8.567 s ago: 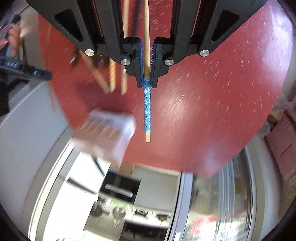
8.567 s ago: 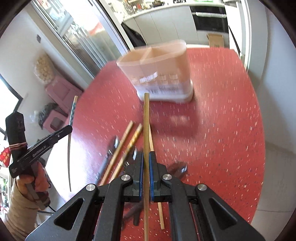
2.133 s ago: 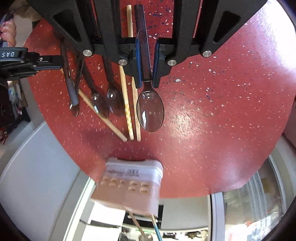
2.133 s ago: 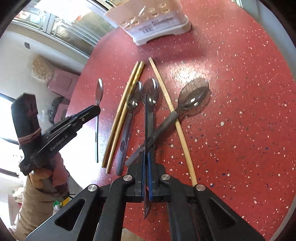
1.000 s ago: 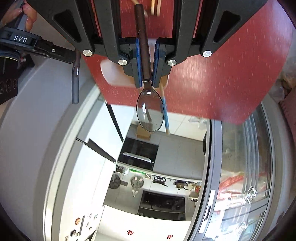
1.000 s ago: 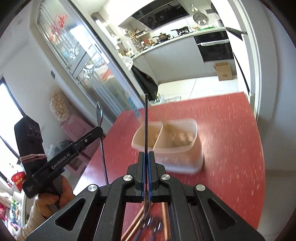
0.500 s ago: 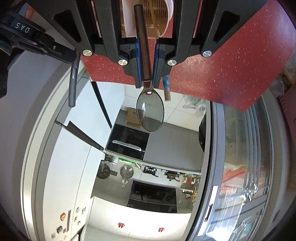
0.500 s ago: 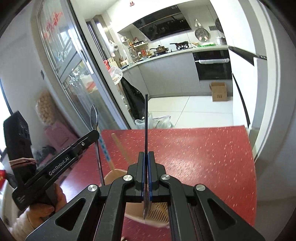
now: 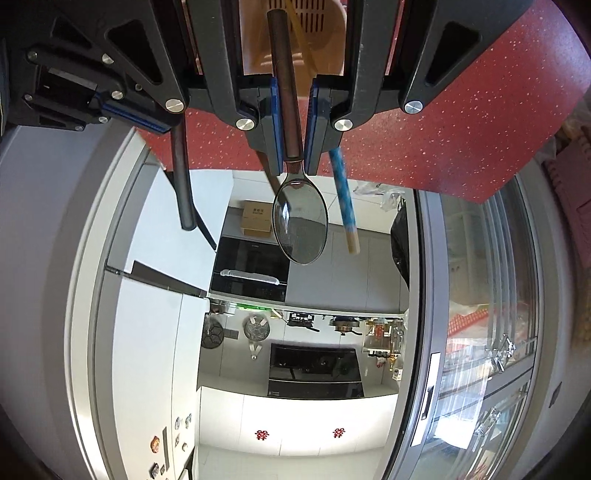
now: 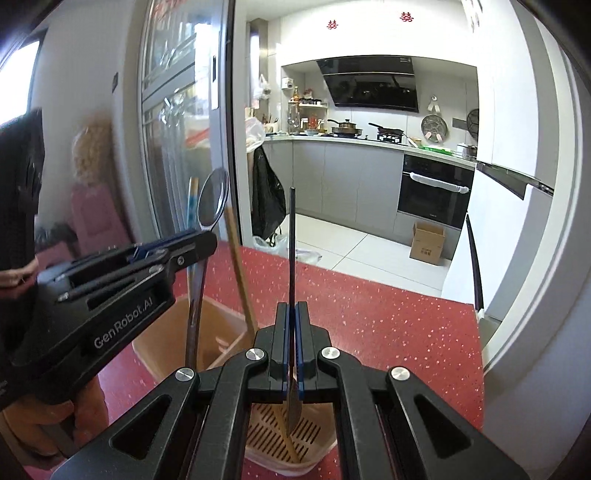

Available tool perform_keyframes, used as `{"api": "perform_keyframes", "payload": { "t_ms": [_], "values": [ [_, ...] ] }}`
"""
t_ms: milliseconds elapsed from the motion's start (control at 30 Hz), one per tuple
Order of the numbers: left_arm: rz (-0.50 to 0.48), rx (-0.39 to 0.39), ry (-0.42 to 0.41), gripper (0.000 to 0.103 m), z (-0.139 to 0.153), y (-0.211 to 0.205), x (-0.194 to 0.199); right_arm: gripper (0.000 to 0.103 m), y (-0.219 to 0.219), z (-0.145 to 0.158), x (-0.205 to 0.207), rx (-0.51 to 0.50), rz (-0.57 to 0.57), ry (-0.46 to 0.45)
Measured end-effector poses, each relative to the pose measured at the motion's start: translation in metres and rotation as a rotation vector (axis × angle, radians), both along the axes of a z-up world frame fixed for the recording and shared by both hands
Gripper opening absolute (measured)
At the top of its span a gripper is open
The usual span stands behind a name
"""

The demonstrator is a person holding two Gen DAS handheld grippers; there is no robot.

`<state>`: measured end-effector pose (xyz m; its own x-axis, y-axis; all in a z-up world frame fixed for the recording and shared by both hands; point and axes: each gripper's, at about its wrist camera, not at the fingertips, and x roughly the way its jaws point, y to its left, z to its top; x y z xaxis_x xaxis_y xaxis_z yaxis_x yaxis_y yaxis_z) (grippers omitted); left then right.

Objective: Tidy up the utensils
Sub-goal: 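Lift both spoons and insert them handle-first into the pink utensil holder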

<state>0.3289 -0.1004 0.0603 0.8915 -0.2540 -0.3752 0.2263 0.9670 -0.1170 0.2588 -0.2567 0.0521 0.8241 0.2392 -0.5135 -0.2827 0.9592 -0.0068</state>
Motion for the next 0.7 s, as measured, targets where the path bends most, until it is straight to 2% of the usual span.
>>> {"api": "perform_keyframes", "payload": {
  "t_ms": [333, 700],
  "values": [
    [-0.006, 0.076, 0.052, 0.04, -0.017, -0.003, -0.014, 0.003, -0.003, -0.018, -0.003, 0.007, 0.007, 0.057],
    [0.009, 0.075, 0.083, 0.04, -0.015, 0.007, -0.021, 0.008, -0.014, -0.014, -0.001, 0.107, -0.015, 0.128]
  ]
}}
